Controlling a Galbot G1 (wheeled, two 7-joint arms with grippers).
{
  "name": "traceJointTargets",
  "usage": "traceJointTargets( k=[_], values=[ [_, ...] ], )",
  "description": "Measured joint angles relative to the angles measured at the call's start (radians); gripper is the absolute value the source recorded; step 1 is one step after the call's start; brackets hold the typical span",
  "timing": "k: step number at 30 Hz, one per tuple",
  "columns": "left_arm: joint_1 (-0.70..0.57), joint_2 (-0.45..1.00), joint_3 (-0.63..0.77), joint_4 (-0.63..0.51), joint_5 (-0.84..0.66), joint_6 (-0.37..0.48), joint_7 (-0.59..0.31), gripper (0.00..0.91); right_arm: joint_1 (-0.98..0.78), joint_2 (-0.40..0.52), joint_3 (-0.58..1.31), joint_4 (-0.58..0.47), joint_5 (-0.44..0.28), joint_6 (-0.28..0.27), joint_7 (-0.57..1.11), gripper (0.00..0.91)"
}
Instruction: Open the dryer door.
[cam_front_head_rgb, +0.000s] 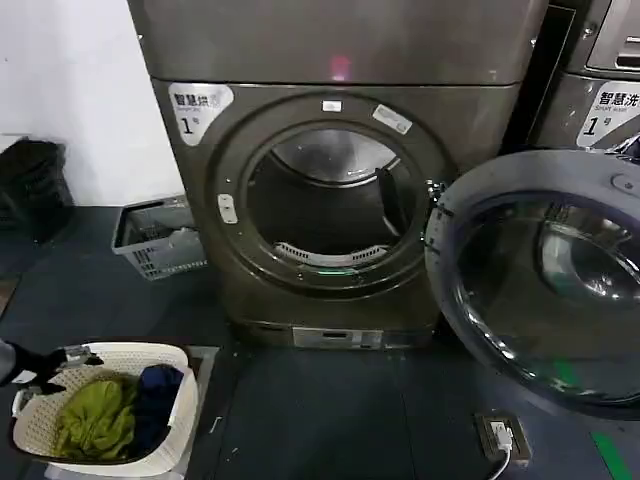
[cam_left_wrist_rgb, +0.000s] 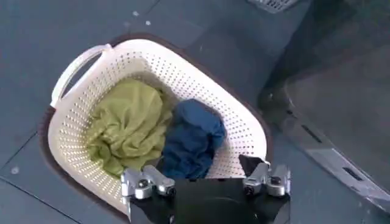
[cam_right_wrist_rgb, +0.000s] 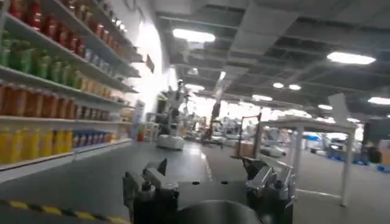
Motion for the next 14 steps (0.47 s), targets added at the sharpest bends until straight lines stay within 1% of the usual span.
traceJointTargets(
  k=[4, 14],
  values=[
    [0.0, -0.003, 0.0, 0.005, 0.005, 0.0, 0.001, 0.907, -0.021, 0.012, 0.028, 0.006, 0.022, 0.009, 0.013, 0.907],
    [-0.002, -0.009, 0.004, 0.01, 0.019, 0.0, 0.003, 0.907, -0.031, 0.014, 0.038, -0.011, 0.026, 0.021, 0.004, 0.907]
  ],
)
